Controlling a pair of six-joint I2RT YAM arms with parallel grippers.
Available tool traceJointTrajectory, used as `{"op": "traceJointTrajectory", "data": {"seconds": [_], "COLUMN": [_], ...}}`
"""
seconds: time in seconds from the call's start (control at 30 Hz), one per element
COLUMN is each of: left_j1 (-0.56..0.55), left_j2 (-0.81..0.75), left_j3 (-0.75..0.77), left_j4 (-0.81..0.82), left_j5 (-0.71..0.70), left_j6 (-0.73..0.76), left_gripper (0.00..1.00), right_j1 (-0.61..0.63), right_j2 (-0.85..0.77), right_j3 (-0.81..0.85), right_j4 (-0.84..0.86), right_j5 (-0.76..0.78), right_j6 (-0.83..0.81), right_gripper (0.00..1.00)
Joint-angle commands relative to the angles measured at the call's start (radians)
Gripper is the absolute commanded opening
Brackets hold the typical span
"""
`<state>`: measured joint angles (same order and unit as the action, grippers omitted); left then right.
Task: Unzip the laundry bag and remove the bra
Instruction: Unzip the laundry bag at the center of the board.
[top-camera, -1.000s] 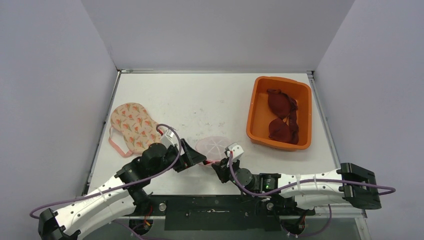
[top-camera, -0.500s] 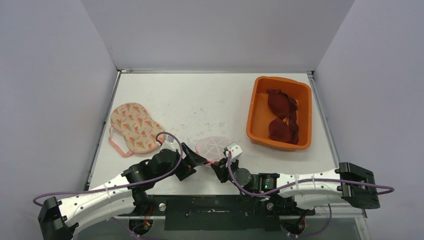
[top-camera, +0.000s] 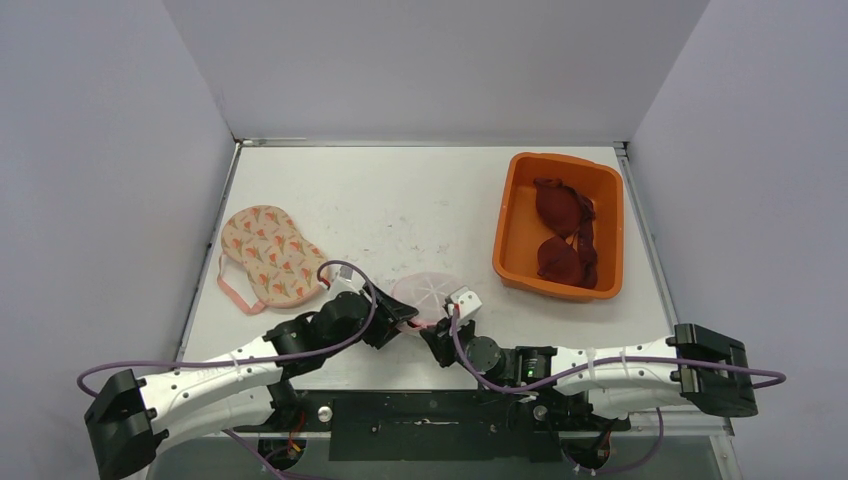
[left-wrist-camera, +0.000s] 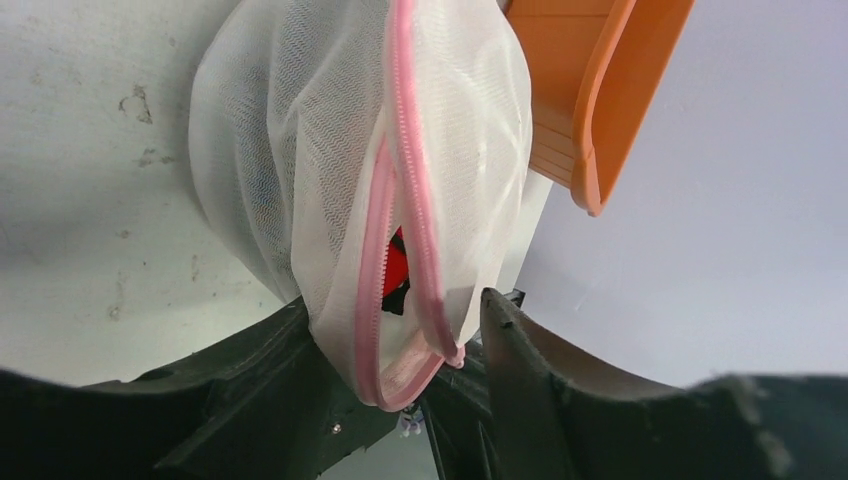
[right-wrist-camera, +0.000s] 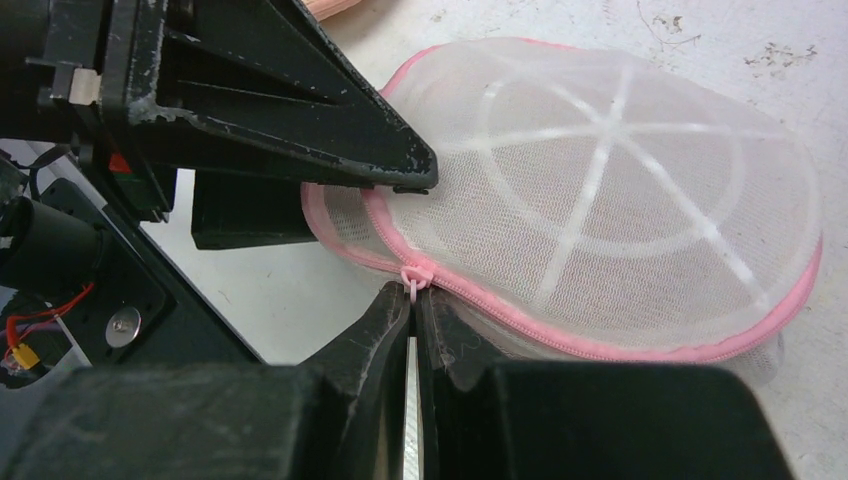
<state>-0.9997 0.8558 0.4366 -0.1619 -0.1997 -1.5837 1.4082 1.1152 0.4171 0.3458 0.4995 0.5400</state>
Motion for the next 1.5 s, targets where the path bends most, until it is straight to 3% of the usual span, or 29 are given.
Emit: {"op": "traceJointTrajectory", "data": {"seconds": [0.0, 0.17, 0.3, 0.5, 0.8, 1.03, 1.17, 1.27, 1.47], "left_j1": [0.000, 0.013, 0.052, 0.136, 0.178, 0.348, 0.407, 0.407, 0.409], "left_j2": [0.020, 0.048, 0.045, 0.038, 0.045, 0.116, 0.220, 0.326, 0.402], "left_j3": [0.034, 0.047, 0.046, 0.033, 0.057, 0.176, 0.324, 0.407, 0.253], "left_j4": [0.053, 0.036, 0.023, 0.067, 0.125, 0.218, 0.226, 0.240, 0.443], "left_j5": [-0.063, -0.076, -0.063, 0.027, 0.125, 0.452, 0.612, 0.729, 0.765], "left_j6": [-0.015, -0.002, 0.023, 0.106, 0.284, 0.521, 0.666, 0.714, 0.616], "left_gripper": [0.44, 0.15, 0.00, 0.00, 0.00, 0.00, 0.18, 0.24, 0.25], "right_j1": [0.008, 0.008, 0.007, -0.025, -0.112, -0.072, -0.040, -0.019, -0.007], "right_j2": [0.015, -0.006, -0.049, -0.140, -0.229, -0.288, -0.285, -0.264, -0.218], "right_j3": [0.023, 0.028, 0.036, 0.042, 0.013, 0.080, 0.156, 0.192, 0.140], "right_j4": [0.052, 0.018, -0.046, -0.168, -0.215, -0.232, -0.258, -0.262, -0.207], "right_j5": [-0.021, -0.007, 0.048, 0.116, 0.061, 0.028, 0.026, 0.026, 0.023], "right_j6": [-0.009, -0.022, -0.059, -0.090, -0.080, -0.165, -0.215, -0.232, -0.173], "right_gripper": [0.05, 0.05, 0.05, 0.05, 0.05, 0.05, 0.05, 0.05, 0.05]}}
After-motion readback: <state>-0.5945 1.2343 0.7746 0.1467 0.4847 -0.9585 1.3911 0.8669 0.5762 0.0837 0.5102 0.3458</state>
